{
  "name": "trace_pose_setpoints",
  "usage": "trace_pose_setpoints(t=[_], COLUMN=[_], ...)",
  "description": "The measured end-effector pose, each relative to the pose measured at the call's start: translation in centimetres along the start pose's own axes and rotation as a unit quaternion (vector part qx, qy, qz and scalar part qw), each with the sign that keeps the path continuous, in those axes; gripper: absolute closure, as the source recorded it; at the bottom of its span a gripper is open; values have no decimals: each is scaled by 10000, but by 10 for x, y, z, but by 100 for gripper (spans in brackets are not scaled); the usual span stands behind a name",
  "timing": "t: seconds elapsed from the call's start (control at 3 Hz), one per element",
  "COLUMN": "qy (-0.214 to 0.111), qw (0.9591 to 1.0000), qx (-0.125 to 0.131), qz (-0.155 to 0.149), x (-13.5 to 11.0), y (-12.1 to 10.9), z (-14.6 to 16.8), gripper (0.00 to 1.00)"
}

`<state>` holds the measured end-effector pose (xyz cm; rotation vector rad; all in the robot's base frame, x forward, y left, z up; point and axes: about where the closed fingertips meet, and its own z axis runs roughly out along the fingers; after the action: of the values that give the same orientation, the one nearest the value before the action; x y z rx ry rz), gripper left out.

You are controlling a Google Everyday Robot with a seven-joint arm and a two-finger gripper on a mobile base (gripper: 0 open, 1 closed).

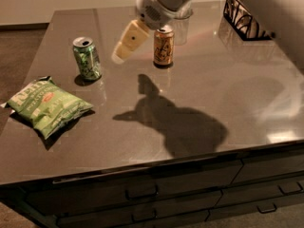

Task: Move green can near orange can

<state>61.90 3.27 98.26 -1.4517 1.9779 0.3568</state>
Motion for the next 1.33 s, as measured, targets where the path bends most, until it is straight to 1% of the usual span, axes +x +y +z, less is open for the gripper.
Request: trace_pose_setpoints(t=[0.33, 0.67, 1.0, 1.33], qy=[-102, -44, 215, 459], qw=[9999, 9999, 9997, 9985], qx=[-24, -50, -129, -276], qz=[-48, -78, -41, -70], x=[-30, -51, -56, -63], y=[-8, -13, -16, -9], z=[28, 63, 105, 141], gripper=[0, 0, 0, 3])
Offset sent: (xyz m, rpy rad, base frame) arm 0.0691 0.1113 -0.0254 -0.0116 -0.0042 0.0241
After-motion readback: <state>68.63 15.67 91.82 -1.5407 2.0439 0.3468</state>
